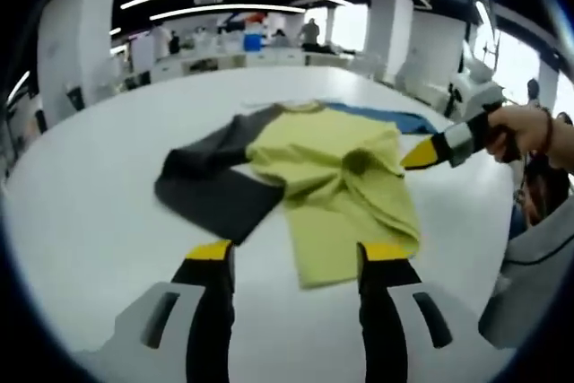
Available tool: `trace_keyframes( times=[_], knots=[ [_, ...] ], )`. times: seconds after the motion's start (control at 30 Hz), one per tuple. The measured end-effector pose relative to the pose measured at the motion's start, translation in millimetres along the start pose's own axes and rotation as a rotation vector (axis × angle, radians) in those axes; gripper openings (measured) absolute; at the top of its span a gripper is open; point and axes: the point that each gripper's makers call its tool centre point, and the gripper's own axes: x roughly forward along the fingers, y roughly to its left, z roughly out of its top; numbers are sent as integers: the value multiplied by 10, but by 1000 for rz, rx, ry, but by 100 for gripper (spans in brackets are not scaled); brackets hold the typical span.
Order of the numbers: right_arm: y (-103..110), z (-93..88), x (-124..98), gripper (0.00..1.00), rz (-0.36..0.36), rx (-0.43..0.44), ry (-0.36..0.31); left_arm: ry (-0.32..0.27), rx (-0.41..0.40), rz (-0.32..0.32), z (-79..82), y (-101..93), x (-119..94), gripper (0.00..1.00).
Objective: Fold the garment on the visible template until the final outline fits inside the template.
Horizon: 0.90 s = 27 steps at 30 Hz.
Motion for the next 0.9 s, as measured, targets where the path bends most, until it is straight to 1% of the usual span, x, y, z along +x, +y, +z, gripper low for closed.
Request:
trace_keyframes(
  times=[0.07,0.17,0.23,0.37,0.43,0.5,0.63,0.7,0.77,0.83,0.9],
  knots=[
    [17,-21,11,19,5,15,0,3,2,1,-37,24,34,48],
    [30,-60,36,19,7,48,5,12,-17,-6,-77,24,73,44],
    [52,-69,54,16,12,63,-1,39,-27,-4,-121,-2,79,40],
    [-2,-21,152,10,5,101,-10,50,-44,-4,-148,-21,112,34],
    [56,-72,107,8,4,116,-7,57,-56,-1,-170,2,136,31],
    [27,-27,186,5,11,134,-8,62,-62,1,-185,-1,146,29],
    [112,-104,113,3,9,144,-5,70,-79,1,-215,8,161,26],
    [103,-98,122,0,6,148,-9,68,-80,0,-217,1,165,24],
    [45,-50,200,0,7,139,-7,70,-83,-2,-223,-13,169,21],
    [62,-68,171,0,9,128,-8,80,-89,-5,-243,-35,181,18],
    [110,-111,102,0,6,104,-4,88,-78,-7,-257,-55,189,15]
  ],
)
